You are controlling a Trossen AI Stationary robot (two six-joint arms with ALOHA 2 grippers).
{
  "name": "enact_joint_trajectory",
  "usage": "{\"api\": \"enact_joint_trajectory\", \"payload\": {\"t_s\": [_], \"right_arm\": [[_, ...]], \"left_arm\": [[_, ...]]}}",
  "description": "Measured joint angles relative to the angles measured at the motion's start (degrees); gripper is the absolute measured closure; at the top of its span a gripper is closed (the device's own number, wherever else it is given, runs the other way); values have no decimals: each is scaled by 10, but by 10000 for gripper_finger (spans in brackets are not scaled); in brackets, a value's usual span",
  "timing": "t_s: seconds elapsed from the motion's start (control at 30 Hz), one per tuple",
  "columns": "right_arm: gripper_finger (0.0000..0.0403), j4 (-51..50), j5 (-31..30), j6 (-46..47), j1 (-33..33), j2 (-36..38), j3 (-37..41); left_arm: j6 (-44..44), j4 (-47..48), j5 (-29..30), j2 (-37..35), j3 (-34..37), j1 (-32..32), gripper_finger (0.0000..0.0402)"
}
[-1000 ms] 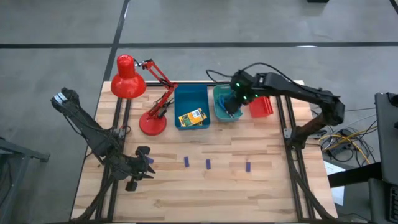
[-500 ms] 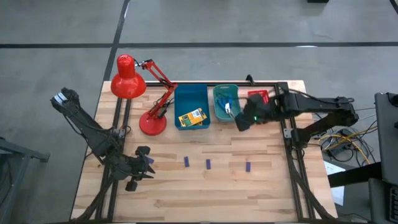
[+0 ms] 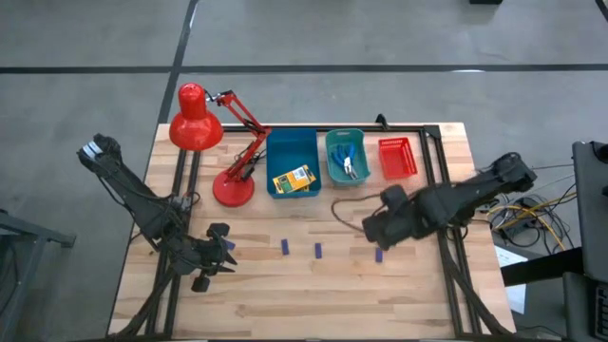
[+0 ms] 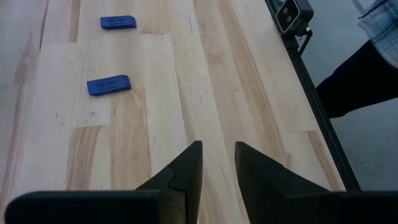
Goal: Pick & Place School Supplies
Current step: Put the blue eraser into the red bin
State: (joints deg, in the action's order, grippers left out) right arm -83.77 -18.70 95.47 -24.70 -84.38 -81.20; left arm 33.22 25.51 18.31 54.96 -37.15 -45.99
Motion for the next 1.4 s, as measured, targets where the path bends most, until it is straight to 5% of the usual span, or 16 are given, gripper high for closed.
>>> {"api": "enact_joint_trajectory", "payload": {"t_s": [0.5,1.4], "right_arm": [[286,34,75,140,-80,-95,33],[286,381,159,151,-46,-28,306]], "left_arm": [[0,0,0,0,0,0,303],[0,0,0,0,0,0,303]]}}
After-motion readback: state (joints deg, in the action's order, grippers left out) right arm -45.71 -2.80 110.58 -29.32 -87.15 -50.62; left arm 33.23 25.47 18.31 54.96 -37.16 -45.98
